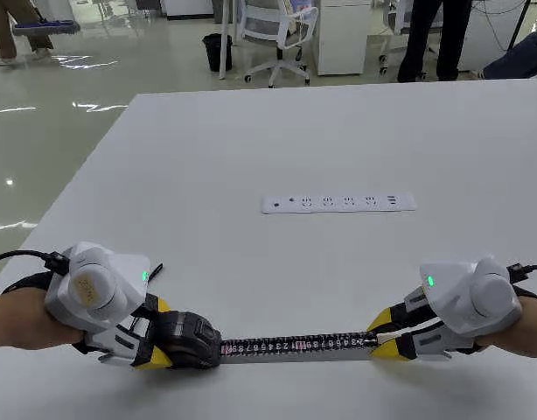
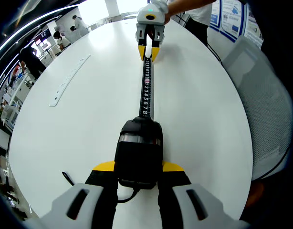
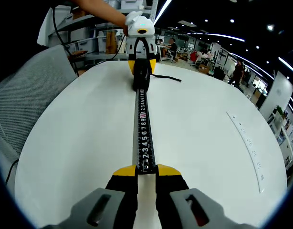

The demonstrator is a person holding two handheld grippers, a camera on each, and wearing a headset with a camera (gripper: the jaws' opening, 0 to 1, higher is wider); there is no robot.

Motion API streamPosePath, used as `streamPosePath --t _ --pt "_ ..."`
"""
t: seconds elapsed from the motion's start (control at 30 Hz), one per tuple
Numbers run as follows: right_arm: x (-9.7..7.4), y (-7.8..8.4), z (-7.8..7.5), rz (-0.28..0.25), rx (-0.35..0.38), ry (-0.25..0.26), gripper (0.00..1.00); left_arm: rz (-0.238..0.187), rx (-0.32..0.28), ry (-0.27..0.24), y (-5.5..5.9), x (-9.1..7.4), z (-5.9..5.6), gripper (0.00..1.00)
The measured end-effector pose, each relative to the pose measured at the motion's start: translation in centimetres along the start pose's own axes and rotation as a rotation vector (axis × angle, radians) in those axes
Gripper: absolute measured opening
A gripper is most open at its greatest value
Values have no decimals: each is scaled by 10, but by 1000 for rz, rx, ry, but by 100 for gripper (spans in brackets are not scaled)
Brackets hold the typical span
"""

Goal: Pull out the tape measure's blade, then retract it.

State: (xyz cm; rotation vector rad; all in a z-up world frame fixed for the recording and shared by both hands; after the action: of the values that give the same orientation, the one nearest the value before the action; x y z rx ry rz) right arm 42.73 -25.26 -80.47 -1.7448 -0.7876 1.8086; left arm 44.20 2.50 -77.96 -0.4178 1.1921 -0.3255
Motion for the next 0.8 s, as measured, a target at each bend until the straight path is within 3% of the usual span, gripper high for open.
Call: streamPosePath --t 0.8 --pt "-9 10 2 8 7 9 12 3 3 1 -1 1 0 27"
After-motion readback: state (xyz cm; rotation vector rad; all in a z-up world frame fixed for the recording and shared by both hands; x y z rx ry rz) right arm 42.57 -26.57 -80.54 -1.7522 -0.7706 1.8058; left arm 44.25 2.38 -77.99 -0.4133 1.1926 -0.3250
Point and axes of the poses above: the centre of the closed fingertips' face, and the gripper's own axes: x roughly forward along the fingers, z roughly to its left, y roughly out of its underside, the point moved 3 cm from there along -x, roughly backward along the fingers, and after that the axes turned 12 degrees about -y, right-handed, at the moved point
